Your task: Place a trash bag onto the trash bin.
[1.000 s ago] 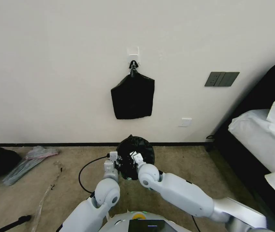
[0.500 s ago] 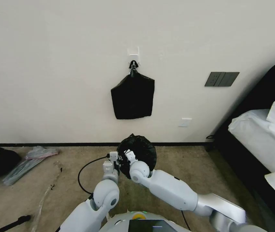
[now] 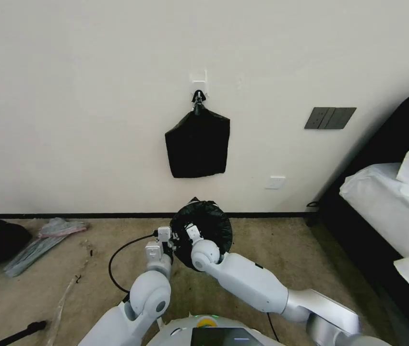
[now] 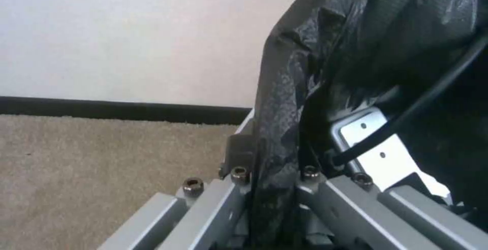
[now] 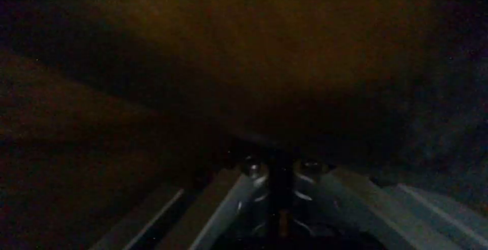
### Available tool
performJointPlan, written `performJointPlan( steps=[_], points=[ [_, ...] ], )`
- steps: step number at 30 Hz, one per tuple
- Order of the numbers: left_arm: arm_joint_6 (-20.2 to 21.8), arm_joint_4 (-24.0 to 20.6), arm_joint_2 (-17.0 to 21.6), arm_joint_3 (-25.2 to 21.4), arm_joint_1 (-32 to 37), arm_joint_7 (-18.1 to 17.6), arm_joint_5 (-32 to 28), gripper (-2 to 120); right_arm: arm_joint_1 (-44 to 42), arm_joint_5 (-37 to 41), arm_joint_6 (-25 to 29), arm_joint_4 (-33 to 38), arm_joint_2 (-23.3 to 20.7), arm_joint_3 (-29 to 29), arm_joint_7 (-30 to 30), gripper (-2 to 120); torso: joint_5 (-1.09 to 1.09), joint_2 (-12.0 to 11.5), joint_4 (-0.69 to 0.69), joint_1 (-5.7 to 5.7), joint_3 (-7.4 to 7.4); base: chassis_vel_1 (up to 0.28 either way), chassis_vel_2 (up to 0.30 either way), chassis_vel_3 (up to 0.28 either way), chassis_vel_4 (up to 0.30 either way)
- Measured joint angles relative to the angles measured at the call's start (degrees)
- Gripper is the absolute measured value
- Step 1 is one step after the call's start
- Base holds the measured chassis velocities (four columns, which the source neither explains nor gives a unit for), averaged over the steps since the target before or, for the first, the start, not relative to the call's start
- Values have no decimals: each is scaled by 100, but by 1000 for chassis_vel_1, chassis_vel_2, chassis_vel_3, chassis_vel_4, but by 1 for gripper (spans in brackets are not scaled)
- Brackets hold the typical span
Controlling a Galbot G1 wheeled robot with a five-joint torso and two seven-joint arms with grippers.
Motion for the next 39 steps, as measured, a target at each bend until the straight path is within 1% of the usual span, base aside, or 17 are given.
performJointPlan(
  steps=[9,22,39],
  points=[
    [0,-95,24,-38,71,19,-91,0,6,1,1,-142,38,-3,-47,0,0,0,0,0,0,0,0,0,0],
    [0,-77,40,-30,13,33,-159,0,99,-1,1,-444,128,-29,-178,0,0,0,0,0,0,0,0,0,0],
    [0,-122,73,-44,3,72,-256,0,135,-59,3,-636,97,-22,-358,0,0,0,0,0,0,0,0,0,0]
  ],
)
